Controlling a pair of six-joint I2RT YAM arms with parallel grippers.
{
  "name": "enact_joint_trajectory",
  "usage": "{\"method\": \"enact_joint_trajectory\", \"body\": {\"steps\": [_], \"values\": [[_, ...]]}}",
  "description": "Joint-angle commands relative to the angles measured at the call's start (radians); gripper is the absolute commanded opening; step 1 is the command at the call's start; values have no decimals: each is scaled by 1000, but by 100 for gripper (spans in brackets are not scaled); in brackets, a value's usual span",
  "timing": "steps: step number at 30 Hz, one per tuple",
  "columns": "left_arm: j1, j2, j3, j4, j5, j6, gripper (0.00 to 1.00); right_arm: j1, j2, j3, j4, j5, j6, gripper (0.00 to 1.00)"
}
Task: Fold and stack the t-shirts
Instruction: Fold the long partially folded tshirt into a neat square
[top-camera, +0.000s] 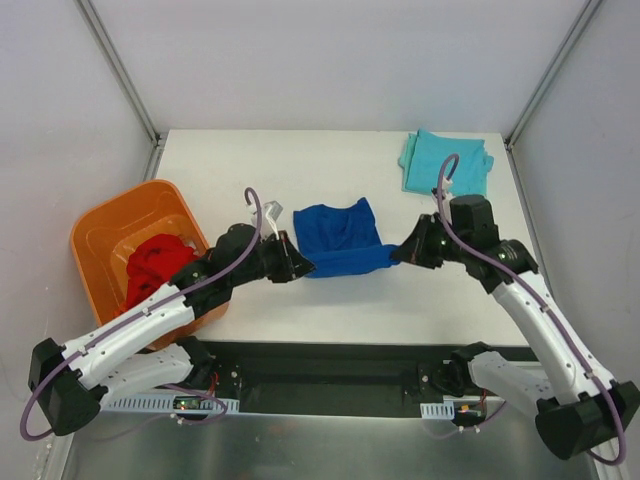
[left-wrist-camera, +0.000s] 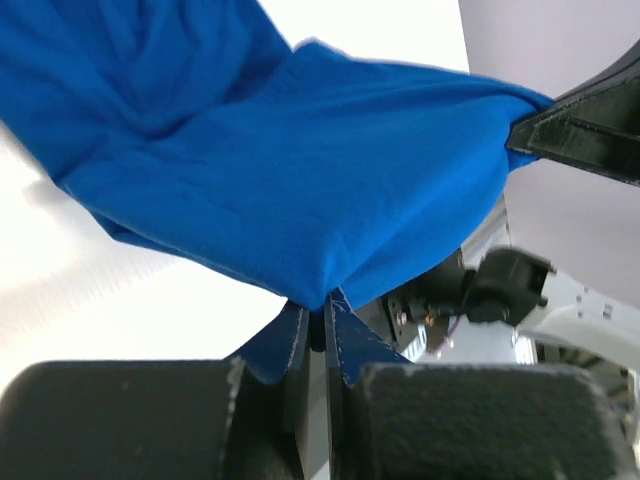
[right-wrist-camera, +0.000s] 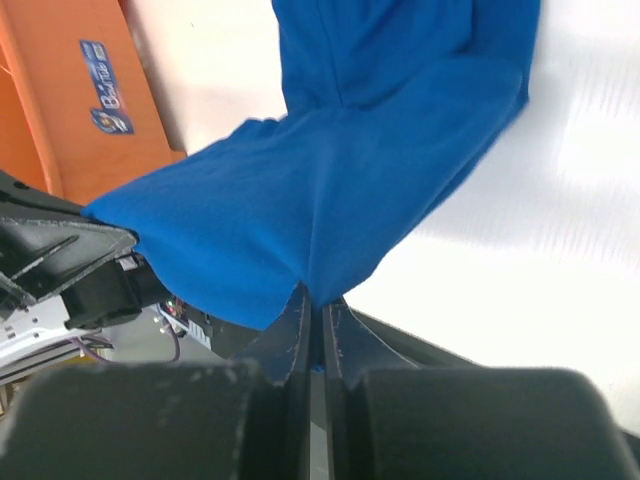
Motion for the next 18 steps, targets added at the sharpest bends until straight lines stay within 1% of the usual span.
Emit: {"method": "enact_joint_trajectory", "body": {"steps": [1,3,4,7,8,13,17,18], "values": [[73,50,102,-40,-93,49,0,-27,149,157,25,-14,-61,1],[137,99,134,-40,-76,54,0,-41,235,206,38,-38,-73,1],[161,117,145,-40,-53,61,0,-53,263,255,43,-55,-76,1],[217,192,195,-40,-25,86,0,-71,369,318,49,-81,-88,1],[230,211,207,-40,-24,92,0,-77,395,356,48,-92,-90,1],[319,346,275,-38,19,104,0,-114,564,443,63,-129,-90,1],[365,449,329,-38,64,110,0,-142,694,516,75,-144,-88,1],[374,494,352,-40,76,115,0,-148,749,553,78,-146,-85,1]]}}
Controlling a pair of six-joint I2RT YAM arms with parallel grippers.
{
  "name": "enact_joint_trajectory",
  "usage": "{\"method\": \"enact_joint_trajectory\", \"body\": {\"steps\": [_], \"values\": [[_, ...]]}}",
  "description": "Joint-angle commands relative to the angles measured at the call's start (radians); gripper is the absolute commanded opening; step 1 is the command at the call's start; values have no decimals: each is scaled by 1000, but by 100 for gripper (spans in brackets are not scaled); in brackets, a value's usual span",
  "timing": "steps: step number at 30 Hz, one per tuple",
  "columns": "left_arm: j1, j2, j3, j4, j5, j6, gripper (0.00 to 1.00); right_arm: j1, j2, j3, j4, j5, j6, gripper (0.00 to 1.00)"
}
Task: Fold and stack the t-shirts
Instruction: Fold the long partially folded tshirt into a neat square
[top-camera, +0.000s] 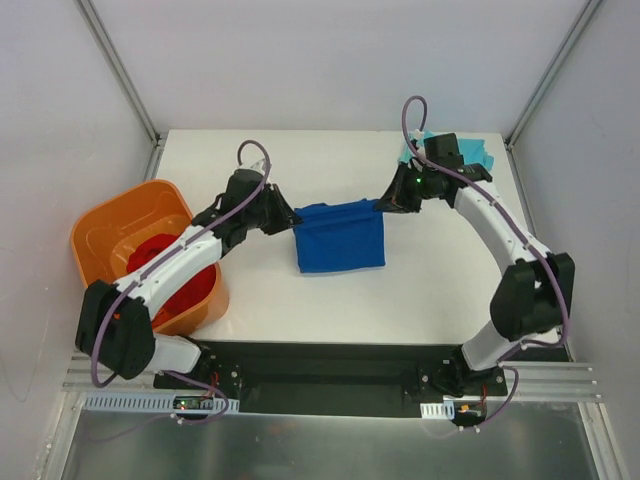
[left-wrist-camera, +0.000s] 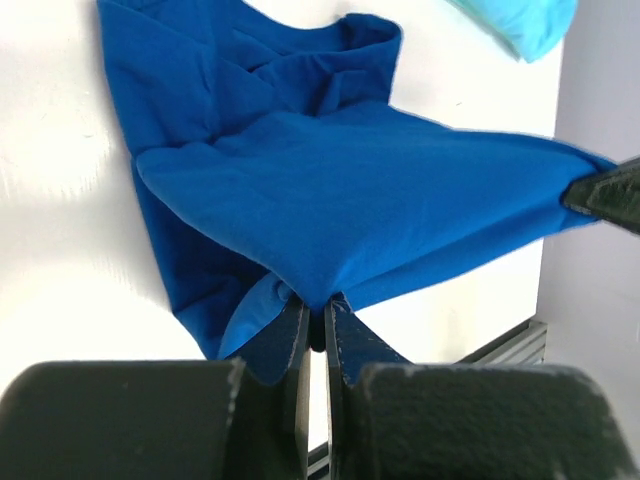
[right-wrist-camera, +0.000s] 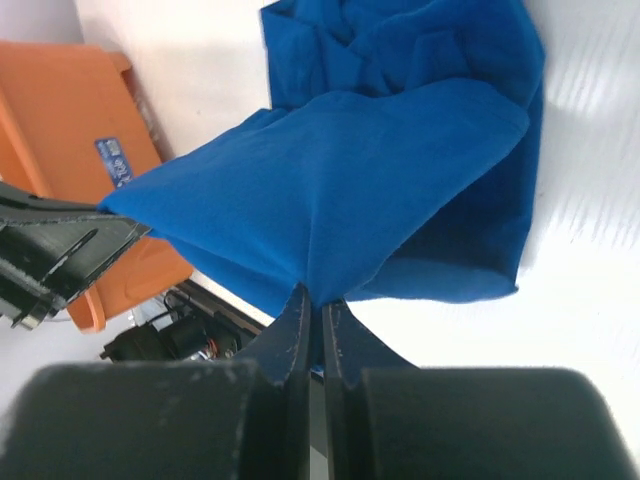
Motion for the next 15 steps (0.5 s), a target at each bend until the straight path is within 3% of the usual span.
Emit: {"method": "enact_joint_trajectory", "body": {"steps": [1,10,12,13,15], "values": [[56,112,90,-25,43,49,0,-49,134,124,28,-19,-21,1],[121,446,283,-25,152,61,0,-85,444,302,66,-28,6,5],[130,509,327,-25,156,60,0,-94,508,328,80,-33,15,10],[133,526,340,-25,155,60,14,-94,530,342,83,-40,17,13],[141,564,369,-25,155,57,23,-101,580,385,91,-51,20,20]]}}
